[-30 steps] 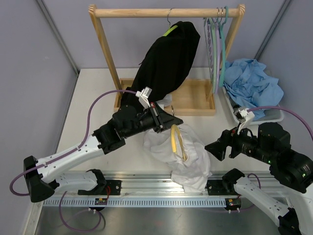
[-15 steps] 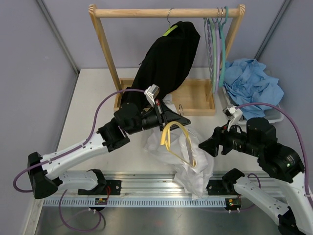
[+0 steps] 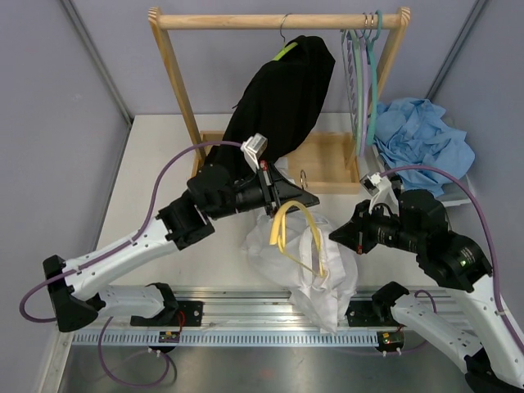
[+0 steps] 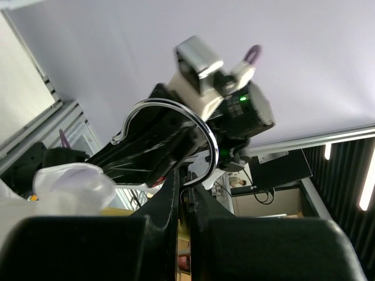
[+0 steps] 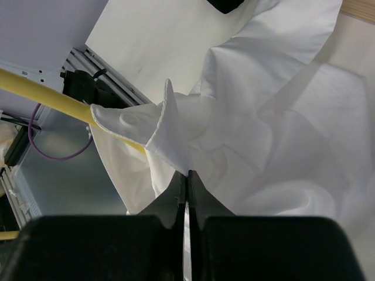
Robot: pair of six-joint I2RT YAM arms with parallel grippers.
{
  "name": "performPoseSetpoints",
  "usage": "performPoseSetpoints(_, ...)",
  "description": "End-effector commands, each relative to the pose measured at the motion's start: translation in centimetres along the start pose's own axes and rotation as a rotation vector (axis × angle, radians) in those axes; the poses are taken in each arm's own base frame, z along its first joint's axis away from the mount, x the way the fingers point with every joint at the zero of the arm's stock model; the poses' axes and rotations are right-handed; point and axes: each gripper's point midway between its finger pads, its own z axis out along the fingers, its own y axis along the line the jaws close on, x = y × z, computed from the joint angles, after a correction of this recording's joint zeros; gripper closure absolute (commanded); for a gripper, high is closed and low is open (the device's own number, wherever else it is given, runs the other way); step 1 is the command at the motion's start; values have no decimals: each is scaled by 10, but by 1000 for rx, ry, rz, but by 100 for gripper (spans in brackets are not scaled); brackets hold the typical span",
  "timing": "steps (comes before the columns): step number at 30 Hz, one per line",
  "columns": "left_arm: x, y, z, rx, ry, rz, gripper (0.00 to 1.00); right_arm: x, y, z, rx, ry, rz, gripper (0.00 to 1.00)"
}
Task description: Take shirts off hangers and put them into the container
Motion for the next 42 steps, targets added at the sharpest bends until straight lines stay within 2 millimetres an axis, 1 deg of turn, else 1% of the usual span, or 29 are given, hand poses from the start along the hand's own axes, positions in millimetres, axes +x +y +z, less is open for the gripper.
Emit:
performPoseSetpoints(1,-15,-80,-27,161,-46,144,100,-10,1,-2,2,-52,-13,100)
performPoseSetpoints(2,-20,-85,-30,164,-61,167,100,-9,0,-3,7,-51,-12,100)
performPoseSetpoints(3,-24,-96,-37,169,-78,189,100,-9,-2,-3,19,-53,-11,100)
performPoseSetpoints(5,-36,-103,-45,163,-123,248,100,-7,-8,-2,52,-46,-2,100)
performPoseSetpoints(6,-41,-113,-52,173,-147,274,100,-8,-17,-2,101,-55,4,100)
performPoseSetpoints(8,-51,-118,-58,169,-187,341,100,-5,-31,-2,181,-37,21,100)
performPoseSetpoints(9,-54,-114,-59,140,-197,368,100,-7,-45,-3,257,-48,26,100)
performPoseSetpoints(10,-63,-118,-62,114,-250,455,100,-6,-53,-1,301,-39,44,100)
performPoseSetpoints(12,-70,-102,-59,43,-266,514,100,-6,-60,-2,347,-33,60,99)
performPoseSetpoints(14,-80,-79,-53,-36,-289,606,100,-8,-65,-2,382,-27,75,86)
performPoseSetpoints(15,-83,-71,-52,-57,-296,637,100,-10,-65,-4,393,-31,82,60)
performPoseSetpoints(16,-89,-70,-51,-61,-322,704,100,-12,-62,-4,386,-30,84,46)
performPoseSetpoints(17,-87,-61,-47,-61,-308,728,100,-18,-57,-9,376,-44,81,33)
performPoseSetpoints(18,-87,-66,-46,-29,-309,801,100,-22,-51,-12,358,-56,79,23)
performPoseSetpoints(19,-84,-63,-42,-37,-297,825,100,-27,-46,-17,341,-75,71,21)
performPoseSetpoints(20,-86,-59,-35,-57,-284,845,100,-39,-36,-27,319,-112,57,20)
performPoseSetpoints(22,-88,-42,-26,-129,-256,907,100,-53,-19,-41,272,-158,37,20)
performPoseSetpoints(23,-82,-36,-21,-144,-236,920,100,-67,-5,-55,242,-205,22,20)
performPoseSetpoints(24,-82,-23,-13,-179,-219,928,100,-72,3,-62,217,-219,9,20)
performPoseSetpoints(25,-74,-18,-8,-185,-199,960,100,-85,15,-73,189,-257,-6,20)
performPoseSetpoints(27,-73,-5,0,-228,-194,984,100,-90,23,-79,171,-254,-16,21)
performPoseSetpoints(28,-69,-1,4,-244,-184,1012,100,-97,28,-83,165,-262,-24,21)
performPoseSetpoints(30,-71,12,10,-319,-174,1058,100,-100,29,-82,169,-243,-32,22)
performPoseSetpoints(31,-65,14,13,-330,-156,1075,100,-105,34,-88,159,-259,-39,22)
performPoseSetpoints(33,-66,23,14,-386,-156,1121,100,-106,38,-86,142,-240,-42,23)
performPoseSetpoints(34,-60,25,19,-391,-144,1135,100,-107,41,-86,131,-240,-43,23)
performPoseSetpoints(36,-62,30,23,-430,-146,1170,100,-104,46,-78,93,-202,-36,24)
performPoseSetpoints(37,-59,32,30,-434,-133,1181,100,-101,46,-73,82,-179,-27,25)
performPoseSetpoints(42,-62,35,47,-463,-119,1234,100,-86,47,-54,32,-100,6,28)
